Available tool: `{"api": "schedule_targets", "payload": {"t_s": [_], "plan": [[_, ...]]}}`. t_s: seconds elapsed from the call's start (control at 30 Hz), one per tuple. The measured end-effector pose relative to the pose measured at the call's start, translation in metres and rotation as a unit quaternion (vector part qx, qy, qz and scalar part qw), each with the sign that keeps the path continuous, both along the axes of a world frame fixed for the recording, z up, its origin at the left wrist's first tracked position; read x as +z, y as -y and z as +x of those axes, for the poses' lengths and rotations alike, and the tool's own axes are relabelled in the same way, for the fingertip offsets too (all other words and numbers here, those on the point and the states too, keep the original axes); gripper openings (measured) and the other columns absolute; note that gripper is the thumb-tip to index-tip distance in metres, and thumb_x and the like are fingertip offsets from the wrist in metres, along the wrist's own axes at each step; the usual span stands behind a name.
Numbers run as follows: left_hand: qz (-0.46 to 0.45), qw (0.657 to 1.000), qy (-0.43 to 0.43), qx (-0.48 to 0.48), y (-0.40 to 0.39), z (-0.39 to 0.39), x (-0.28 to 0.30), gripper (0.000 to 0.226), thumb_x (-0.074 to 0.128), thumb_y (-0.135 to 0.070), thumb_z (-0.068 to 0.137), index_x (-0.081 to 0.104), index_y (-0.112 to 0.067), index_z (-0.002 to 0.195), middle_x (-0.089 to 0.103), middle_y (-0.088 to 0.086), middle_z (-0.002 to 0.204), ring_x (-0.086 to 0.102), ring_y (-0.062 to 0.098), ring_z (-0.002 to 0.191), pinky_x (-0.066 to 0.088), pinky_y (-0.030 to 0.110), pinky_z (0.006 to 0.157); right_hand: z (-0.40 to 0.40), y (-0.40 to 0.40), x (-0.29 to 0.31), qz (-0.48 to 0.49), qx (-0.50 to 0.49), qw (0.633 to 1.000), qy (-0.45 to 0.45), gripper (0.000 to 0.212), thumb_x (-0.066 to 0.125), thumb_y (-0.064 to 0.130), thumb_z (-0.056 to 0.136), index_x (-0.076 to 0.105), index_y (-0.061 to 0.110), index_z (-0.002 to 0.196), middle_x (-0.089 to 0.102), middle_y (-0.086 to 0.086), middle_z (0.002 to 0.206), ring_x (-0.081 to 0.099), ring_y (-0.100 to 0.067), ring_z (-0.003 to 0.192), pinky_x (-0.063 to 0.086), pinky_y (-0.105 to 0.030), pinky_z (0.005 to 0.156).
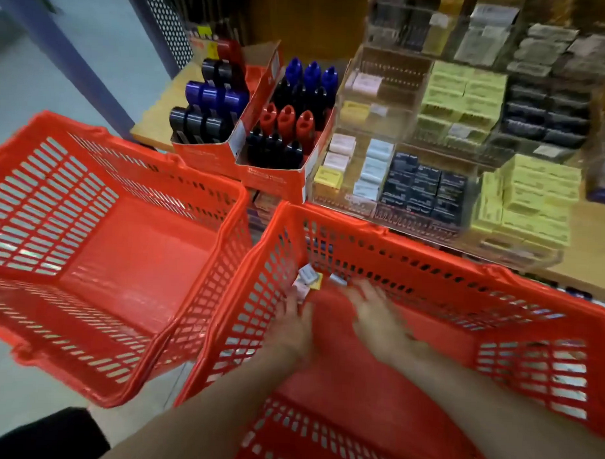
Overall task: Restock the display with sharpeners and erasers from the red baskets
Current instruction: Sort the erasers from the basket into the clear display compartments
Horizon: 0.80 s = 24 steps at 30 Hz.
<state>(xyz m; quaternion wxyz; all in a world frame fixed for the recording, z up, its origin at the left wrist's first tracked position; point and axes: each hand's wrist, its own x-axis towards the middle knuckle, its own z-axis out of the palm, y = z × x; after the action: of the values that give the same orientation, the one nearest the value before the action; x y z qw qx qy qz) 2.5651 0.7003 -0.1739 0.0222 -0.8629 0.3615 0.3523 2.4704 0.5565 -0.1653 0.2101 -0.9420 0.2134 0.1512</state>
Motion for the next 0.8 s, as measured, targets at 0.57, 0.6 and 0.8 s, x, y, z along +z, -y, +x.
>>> {"api": "schedule_targets", "payload": {"t_s": [0.57, 0.6, 0.8], "plan": [[-0.251, 0.922, -0.072, 0.284, -0.004, -0.001, -0.034, 0.032, 0.056, 0.005, 0.087, 0.06, -0.001, 0.118, 0.055, 0.016, 0.122, 0.054, 0.028, 0.113, 0.037, 0.022, 0.097, 0.017, -0.017, -0.055, 0.196, -0.238, 0.941, 0.136, 0.009, 0.071, 0.009, 0.086, 0.073, 0.015, 0.093, 0.074, -0.004, 0.09, 0.069, -0.024, 0.085, 0.053, -0.037, 0.081], [-0.256, 0.888, -0.116, 0.364, 0.001, -0.003, -0.029, 0.025, 0.055, 0.002, 0.092, 0.061, 0.002, 0.117, 0.059, 0.016, 0.117, 0.056, 0.028, 0.111, 0.038, 0.021, 0.094, 0.012, -0.023, -0.048, 0.254, -0.287, 0.912, 0.146, 0.009, 0.072, 0.008, 0.085, 0.072, 0.017, 0.087, 0.074, -0.004, 0.085, 0.069, -0.023, 0.08, 0.054, -0.038, 0.077], [-0.204, 0.599, -0.442, 0.636, 0.015, -0.018, 0.008, 0.04, 0.039, -0.035, 0.106, 0.064, -0.012, 0.086, 0.061, 0.008, 0.076, 0.054, 0.016, 0.065, 0.043, 0.026, 0.059, -0.01, -0.053, -0.034, 0.398, -0.274, 0.861, 0.158, 0.032, 0.065, -0.008, 0.087, 0.062, 0.023, 0.078, 0.068, 0.008, 0.078, 0.06, 0.007, 0.069, 0.048, -0.02, 0.074]]}}
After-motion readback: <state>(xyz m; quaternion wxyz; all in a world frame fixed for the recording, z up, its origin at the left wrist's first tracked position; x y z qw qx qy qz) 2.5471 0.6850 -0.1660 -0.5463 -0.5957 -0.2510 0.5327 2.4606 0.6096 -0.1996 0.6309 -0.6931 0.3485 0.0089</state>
